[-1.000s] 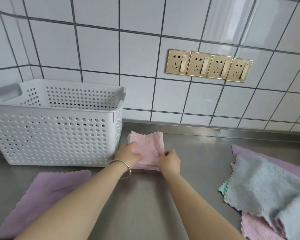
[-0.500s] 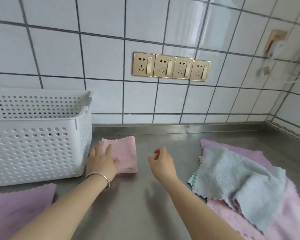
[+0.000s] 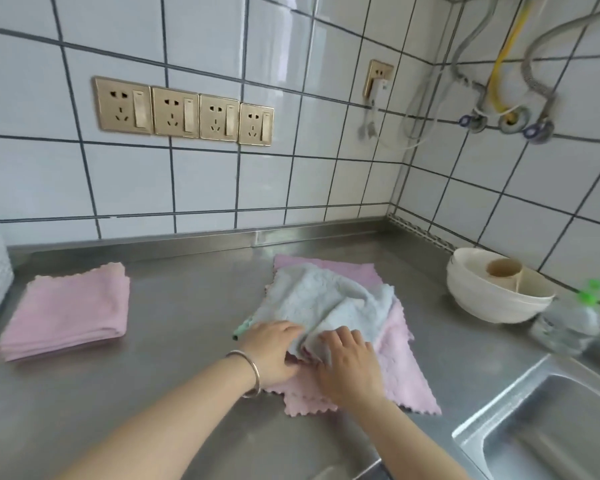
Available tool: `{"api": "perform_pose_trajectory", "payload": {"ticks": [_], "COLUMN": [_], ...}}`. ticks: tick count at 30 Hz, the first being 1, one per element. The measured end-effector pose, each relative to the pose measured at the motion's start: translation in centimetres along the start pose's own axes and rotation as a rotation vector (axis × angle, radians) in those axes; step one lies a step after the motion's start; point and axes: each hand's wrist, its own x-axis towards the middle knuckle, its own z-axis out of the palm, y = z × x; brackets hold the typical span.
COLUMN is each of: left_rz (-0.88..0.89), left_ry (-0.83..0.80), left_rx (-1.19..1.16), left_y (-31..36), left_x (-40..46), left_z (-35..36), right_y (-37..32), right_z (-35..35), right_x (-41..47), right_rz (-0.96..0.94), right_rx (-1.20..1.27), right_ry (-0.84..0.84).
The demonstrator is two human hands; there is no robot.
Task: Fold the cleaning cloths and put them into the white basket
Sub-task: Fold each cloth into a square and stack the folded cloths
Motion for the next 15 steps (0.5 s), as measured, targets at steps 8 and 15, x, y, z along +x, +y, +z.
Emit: {"api": "perform_pose_trajectory", "payload": {"ticks": [8, 15], "left_rz": [-0.033, -0.076], "left_ry": [0.079, 0.453], "left_rx": [-0.125, -0.166], "left_y": [0.0, 0.8], "left_x": [2.2, 1.7], "left_z": [1.4, -0.3], "right_y": [-0.4, 0.7], "right_z": [0.6, -2.6], "right_x": [0.2, 1.4], "right_rz": [0.006, 0.184], "right_rx": [0.045, 0.182], "right_ry": [-0.007, 0.069]}}
